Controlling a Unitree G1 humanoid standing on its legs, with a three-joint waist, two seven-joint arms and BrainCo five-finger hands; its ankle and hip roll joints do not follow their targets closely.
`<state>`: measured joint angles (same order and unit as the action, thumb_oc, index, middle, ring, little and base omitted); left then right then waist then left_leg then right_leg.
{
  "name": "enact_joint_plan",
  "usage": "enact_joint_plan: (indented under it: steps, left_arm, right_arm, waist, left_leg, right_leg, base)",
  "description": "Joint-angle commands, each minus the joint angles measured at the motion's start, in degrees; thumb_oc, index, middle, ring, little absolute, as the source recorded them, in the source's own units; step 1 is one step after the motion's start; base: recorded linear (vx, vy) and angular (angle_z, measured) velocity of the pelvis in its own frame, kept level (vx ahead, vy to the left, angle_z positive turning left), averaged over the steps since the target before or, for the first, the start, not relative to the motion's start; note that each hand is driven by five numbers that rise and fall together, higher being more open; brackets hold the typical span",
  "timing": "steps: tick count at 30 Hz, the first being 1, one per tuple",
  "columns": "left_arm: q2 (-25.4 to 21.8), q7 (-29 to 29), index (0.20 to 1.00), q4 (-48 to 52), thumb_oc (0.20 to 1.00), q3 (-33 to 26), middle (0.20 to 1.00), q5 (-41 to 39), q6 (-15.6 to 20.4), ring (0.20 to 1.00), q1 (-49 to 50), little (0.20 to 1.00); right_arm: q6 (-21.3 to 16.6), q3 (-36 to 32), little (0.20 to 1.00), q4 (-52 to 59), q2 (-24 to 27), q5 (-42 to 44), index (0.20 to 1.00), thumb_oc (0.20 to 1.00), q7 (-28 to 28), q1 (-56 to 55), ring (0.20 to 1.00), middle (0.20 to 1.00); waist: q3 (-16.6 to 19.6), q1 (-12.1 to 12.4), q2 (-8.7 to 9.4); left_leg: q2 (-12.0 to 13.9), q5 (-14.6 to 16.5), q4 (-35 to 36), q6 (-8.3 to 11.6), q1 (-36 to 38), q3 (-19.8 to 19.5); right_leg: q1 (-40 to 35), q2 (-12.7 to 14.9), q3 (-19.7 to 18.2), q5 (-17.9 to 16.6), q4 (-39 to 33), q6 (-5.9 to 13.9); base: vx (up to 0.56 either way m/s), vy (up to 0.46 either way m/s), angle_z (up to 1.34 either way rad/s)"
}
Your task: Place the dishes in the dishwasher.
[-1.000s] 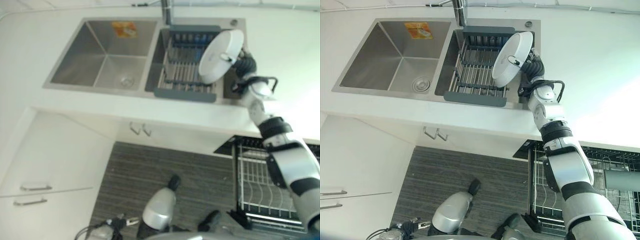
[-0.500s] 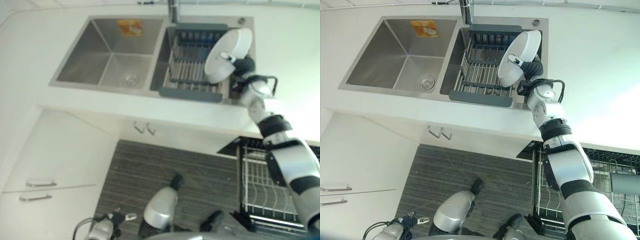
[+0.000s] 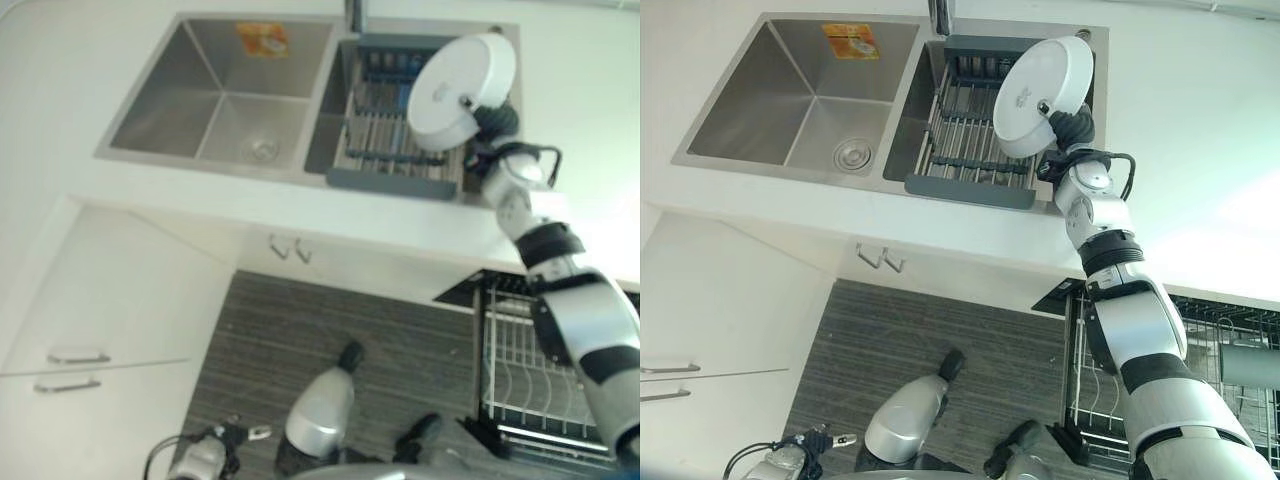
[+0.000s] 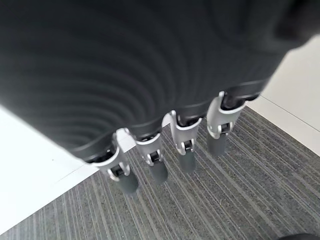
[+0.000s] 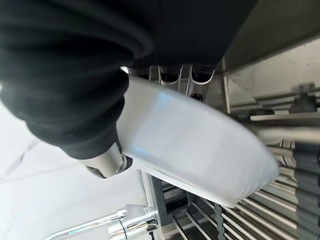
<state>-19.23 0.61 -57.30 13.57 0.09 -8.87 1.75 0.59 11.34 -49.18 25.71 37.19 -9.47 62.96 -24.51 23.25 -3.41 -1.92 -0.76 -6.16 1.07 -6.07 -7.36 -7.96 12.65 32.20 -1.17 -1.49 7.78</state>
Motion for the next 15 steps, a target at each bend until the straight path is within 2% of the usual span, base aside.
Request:
enact_joint_plan:
  steps: [1,2,3,5,8,13,15]
  left_arm:
    - [-2.6,-0.9,1.000,-1.0,1.000,3.1,1.000,-0.1,-0.1,1.000,1.5,1.000]
    - [-2.4,-0.9,1.000,-1.3,1.000,2.9,1.000,-0.4,0.1,1.000,1.4,1.000]
    - [-2.3,-0.9,1.000,-1.4,1.000,2.9,1.000,-0.4,0.2,1.000,1.4,1.000]
    - [-2.4,-0.8,1.000,-1.5,1.000,2.8,1.000,0.5,0.6,1.000,1.5,1.000]
    - [-2.3,-1.5,1.000,-1.8,1.000,3.0,1.000,1.7,0.7,1.000,1.7,1.000]
    - [-2.0,-2.8,1.000,-2.7,1.000,2.0,1.000,2.1,0.4,1.000,1.9,1.000]
    - [-2.0,-3.6,1.000,-3.2,1.000,1.8,1.000,3.1,0.3,1.000,2.1,1.000]
  right_arm:
    - [-7.1,3.0,0.200,2.0,2.0,-1.5,0.200,0.200,-1.9,4.2,0.200,0.200]
    - [-9.6,2.9,0.200,2.6,1.6,-1.7,0.200,0.200,-2.6,4.0,0.200,0.200]
    - [-10.1,2.8,0.200,2.6,1.5,-1.7,0.200,0.200,-2.7,3.9,0.200,0.200]
    - [-14.8,2.6,0.200,3.9,0.9,-2.4,0.200,0.200,-3.2,3.2,0.200,0.200]
    - [-21.1,2.3,0.200,7.4,-0.3,-4.3,0.200,0.200,-6.9,1.7,0.200,0.200]
    - [-30.3,1.3,0.200,17.4,-3.1,-3.6,0.200,0.200,-11.0,-2.6,0.200,0.200]
    - [-31.5,0.8,0.200,21.7,-3.4,-4.0,0.200,0.200,-12.4,-4.9,0.200,0.200]
  waist:
    - [2.0,1.5,-0.77]
    - [2.2,1.4,-0.75]
    - [2.3,1.4,-0.73]
    - [2.6,1.3,-0.54]
    - [3.3,1.0,0.12]
    - [4.8,-0.9,1.57]
    - [5.8,-1.9,1.99]
  left_leg:
    - [0.2,-1.5,6.9,-1.10,-0.2,0.8]
    - [0.3,-1.5,7.3,-1.08,0.0,1.1]
    - [0.3,-1.5,7.3,-1.08,0.1,1.2]
    - [0.4,-1.5,7.6,-1.08,0.4,1.5]
    - [1.0,-1.4,8.3,-1.02,1.3,2.3]
    - [2.4,-1.1,9.6,-0.78,3.5,4.3]
    - [2.8,-1.9,9.9,-1.05,3.5,5.4]
  right_leg:
    - [0.9,3.8,-3.5,7.1,11.2,0.54]
    - [0.8,3.7,-3.4,6.9,10.9,0.62]
    - [0.7,3.7,-3.4,6.8,10.8,0.63]
    - [0.5,3.7,-3.3,6.4,10.4,0.77]
    - [0.1,3.4,-3.2,5.7,9.4,0.98]
    - [-0.4,2.0,-4.5,5.0,7.5,1.47]
    - [-0.1,1.4,-4.6,3.3,6.2,1.37]
  base:
    - [-0.06,-0.016,0.00]
    - [-0.05,-0.016,-0.01]
    - [-0.06,-0.028,-0.01]
    - [-0.05,-0.052,-0.02]
    - [-0.07,-0.126,-0.04]
    - [-0.10,-0.162,-0.17]
    - [-0.19,-0.186,-0.44]
